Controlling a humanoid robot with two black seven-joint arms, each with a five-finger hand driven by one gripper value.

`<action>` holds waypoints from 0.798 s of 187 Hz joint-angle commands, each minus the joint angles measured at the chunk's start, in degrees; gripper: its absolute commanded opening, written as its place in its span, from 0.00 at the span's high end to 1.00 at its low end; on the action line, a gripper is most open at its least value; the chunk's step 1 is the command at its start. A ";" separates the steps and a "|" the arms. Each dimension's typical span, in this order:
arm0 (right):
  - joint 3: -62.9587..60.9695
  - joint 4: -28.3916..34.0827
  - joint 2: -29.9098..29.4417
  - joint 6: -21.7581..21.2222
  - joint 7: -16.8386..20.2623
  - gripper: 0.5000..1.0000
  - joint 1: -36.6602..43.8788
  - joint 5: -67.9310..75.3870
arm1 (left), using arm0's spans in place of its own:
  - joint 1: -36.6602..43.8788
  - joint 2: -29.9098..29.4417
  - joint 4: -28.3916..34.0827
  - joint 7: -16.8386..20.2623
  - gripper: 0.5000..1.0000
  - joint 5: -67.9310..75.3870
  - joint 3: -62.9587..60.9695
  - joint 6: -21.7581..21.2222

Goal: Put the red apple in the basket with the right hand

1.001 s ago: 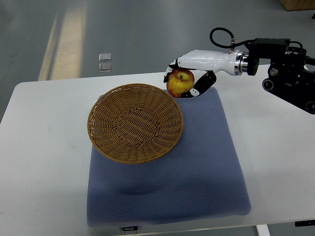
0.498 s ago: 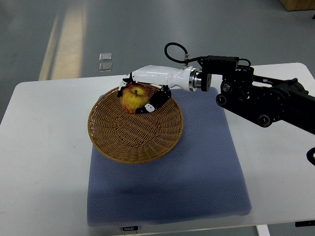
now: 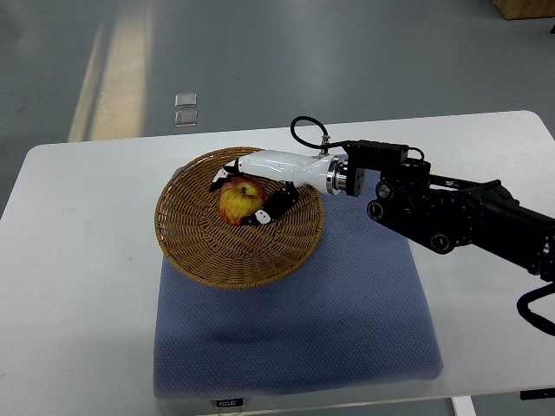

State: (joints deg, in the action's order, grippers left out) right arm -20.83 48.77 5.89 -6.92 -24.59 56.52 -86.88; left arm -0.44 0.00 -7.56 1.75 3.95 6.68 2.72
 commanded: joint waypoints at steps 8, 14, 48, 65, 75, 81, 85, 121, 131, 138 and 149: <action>0.00 0.01 -0.88 0.24 -0.02 0.35 -0.44 0.04 | 0.00 0.00 0.00 0.01 0.00 0.00 0.00 0.00; 0.00 0.10 -0.88 0.24 0.07 0.35 -0.62 0.04 | 0.00 0.00 0.00 0.01 0.00 0.00 0.00 0.00; 0.08 0.10 -1.32 0.24 0.07 0.35 -0.80 0.04 | 0.00 0.00 0.08 0.01 0.00 0.00 0.00 0.00; 0.08 0.10 -1.67 0.24 0.07 0.33 -0.80 0.04 | 0.00 0.00 0.00 0.01 0.00 0.00 0.00 0.00; -0.09 0.10 -1.59 0.24 0.07 0.30 -0.71 0.04 | 0.00 0.00 0.00 0.01 0.00 0.00 0.00 0.00; -0.27 0.10 -1.59 0.24 0.07 0.28 -0.71 0.04 | 0.00 0.00 0.09 0.01 0.00 0.00 0.00 0.00; -0.27 0.10 -1.59 0.32 0.07 0.28 -0.71 0.04 | 0.00 0.00 0.00 0.01 0.00 0.00 0.00 0.00; -3.87 0.10 -0.71 -0.20 -0.02 0.17 -0.53 0.92 | 0.00 0.00 0.00 0.01 0.00 0.00 0.00 0.00; -5.63 0.10 -0.18 -0.38 -0.02 0.17 -0.53 1.71 | 0.00 0.00 0.00 0.01 0.00 0.00 0.00 0.00; -6.16 0.10 0.17 -0.38 -0.02 0.17 -0.44 2.06 | 0.00 0.00 0.09 0.01 0.00 0.00 0.00 0.00; -7.03 0.10 1.14 -0.29 -0.02 0.16 -0.36 3.20 | 0.00 0.00 0.00 0.01 0.00 0.00 0.00 0.00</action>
State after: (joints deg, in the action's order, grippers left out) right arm -26.06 48.88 5.70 -7.16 -24.59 56.01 -85.21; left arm -0.44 0.00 -7.53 1.77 3.96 6.68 2.73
